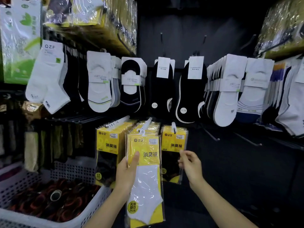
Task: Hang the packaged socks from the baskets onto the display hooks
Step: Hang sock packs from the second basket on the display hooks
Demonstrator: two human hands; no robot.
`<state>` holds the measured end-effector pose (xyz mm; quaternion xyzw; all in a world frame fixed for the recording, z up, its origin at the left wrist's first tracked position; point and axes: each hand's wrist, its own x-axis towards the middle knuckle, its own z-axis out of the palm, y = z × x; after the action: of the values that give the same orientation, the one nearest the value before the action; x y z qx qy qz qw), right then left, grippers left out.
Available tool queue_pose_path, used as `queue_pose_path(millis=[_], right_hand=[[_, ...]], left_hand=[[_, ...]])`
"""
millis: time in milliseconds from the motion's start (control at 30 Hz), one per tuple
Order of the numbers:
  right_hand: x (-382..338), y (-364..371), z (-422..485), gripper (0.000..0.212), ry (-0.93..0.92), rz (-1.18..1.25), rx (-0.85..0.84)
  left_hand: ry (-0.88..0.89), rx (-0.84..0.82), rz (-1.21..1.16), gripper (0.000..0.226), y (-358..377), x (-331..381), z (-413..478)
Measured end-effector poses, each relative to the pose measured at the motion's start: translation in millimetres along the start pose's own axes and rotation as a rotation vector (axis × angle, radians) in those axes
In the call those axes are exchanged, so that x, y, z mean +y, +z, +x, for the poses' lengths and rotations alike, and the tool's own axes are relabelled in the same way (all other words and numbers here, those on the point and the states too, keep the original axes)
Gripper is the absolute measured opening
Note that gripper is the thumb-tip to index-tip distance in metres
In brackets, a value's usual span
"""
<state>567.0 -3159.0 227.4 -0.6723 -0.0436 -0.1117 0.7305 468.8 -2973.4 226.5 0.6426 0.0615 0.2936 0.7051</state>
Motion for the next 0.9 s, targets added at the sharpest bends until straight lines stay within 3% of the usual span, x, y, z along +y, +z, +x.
queue_pose_path(millis=[100, 167, 300, 533, 667, 800, 900], right_hand=[[-15, 7, -31, 0.017, -0.020, 0.021, -0.227], [-23, 10, -46, 0.018, -0.058, 0.019, -0.288], [-30, 7, -60, 0.015, -0.065, 0.120, -0.285], [-31, -12, -62, 0.010, -0.024, 0.208, -0.194], [-33, -28, -53, 0.008, -0.051, 0.166, -0.104], [-38, -31, -38, 0.005, -0.090, 0.133, -0.079], [-40, -26, -27, 0.004, -0.131, 0.084, -0.096]], left_hand=[[-0.008, -0.030, -0.004, 0.027, 10, 0, -4], [0.009, -0.055, -0.019, 0.028, 17, 2, -9], [0.015, -0.081, -0.045, 0.046, 23, 3, -17], [0.034, 0.004, 0.048, 0.035, 14, 7, -15], [0.070, 0.066, 0.101, 0.050, 0, 10, -11], [0.081, 0.097, 0.103, 0.038, -11, 14, -8], [0.093, 0.108, 0.118, 0.044, -13, 17, -7]])
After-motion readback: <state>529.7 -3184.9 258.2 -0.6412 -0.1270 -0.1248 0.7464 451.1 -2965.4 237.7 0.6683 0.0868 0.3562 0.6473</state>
